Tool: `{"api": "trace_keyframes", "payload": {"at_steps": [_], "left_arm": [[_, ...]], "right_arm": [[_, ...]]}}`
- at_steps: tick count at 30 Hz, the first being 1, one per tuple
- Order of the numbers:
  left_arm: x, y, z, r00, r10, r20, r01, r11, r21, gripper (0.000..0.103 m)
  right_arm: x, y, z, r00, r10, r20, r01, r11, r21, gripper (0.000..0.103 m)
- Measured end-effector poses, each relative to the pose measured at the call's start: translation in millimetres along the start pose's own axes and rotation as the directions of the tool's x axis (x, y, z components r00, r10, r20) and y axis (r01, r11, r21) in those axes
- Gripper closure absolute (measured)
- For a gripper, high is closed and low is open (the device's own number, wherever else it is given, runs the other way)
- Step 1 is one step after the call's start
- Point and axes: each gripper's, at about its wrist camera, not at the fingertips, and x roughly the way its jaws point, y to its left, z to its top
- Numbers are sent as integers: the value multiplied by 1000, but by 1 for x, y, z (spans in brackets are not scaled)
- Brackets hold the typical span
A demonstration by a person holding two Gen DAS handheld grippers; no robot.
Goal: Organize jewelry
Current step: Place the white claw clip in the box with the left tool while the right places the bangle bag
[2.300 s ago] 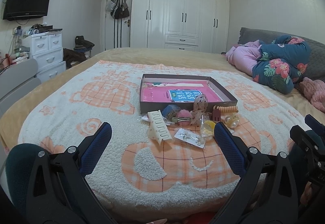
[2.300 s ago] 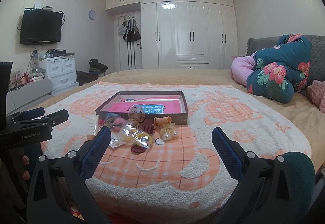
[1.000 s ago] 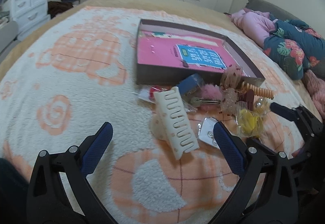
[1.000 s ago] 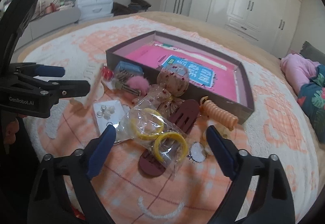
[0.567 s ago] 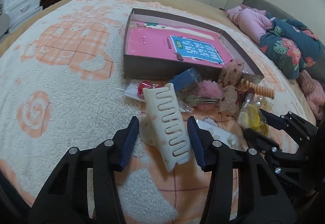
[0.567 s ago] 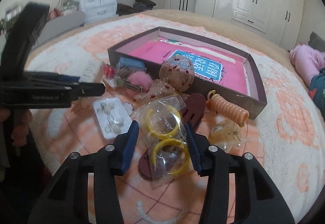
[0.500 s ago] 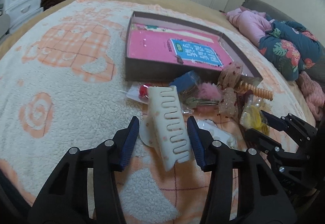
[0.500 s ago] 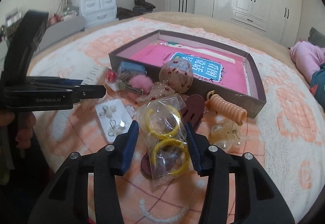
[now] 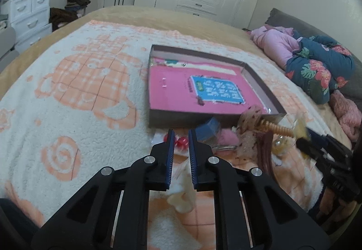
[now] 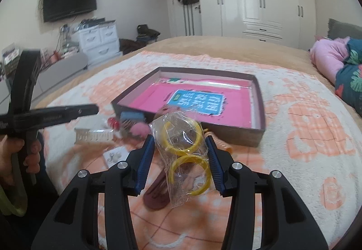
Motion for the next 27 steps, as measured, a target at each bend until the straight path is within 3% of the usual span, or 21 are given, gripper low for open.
{"api": "trace_keyframes", "payload": {"at_steps": [2, 4, 5, 6, 8, 15, 21, 27], "left_arm": [[-4, 2, -4, 1000, -5, -5, 5, 1000, 13, 93], [-8, 2, -8, 1000, -12, -25, 14, 999, 50, 62], [-9, 1, -10, 999, -28, -29, 29, 998, 58, 55], [-11, -2, -13, 998, -50, -41, 54, 994, 93, 50], [-8, -10, -17, 999, -5, -52, 14, 984, 179, 48], [24, 0, -25, 988, 45, -145, -17, 981, 192, 48], [27, -1, -26, 986, 18, -166, 17, 979, 205, 82], [2, -12, -13, 993, -67, -96, 84, 980, 180, 84]], "right_arm": [[-1, -5, -1, 1000, -3, -2, 3, 1000, 17, 59], [0, -4, 0, 1000, 2, -3, -2, 1000, 17, 59], [0, -4, 0, 1000, 6, -4, -6, 1000, 17, 59], [0, -3, 0, 1000, 8, -3, -8, 1000, 16, 59], [-1, 0, 0, 1000, 14, 0, -14, 1000, 4, 59], [-2, 0, 1, 1000, 12, 4, -12, 1000, 14, 59], [2, -2, 10, 1000, 14, 3, -14, 999, 32, 59], [4, -12, 34, 999, 16, 32, -18, 999, 47, 59]]}}
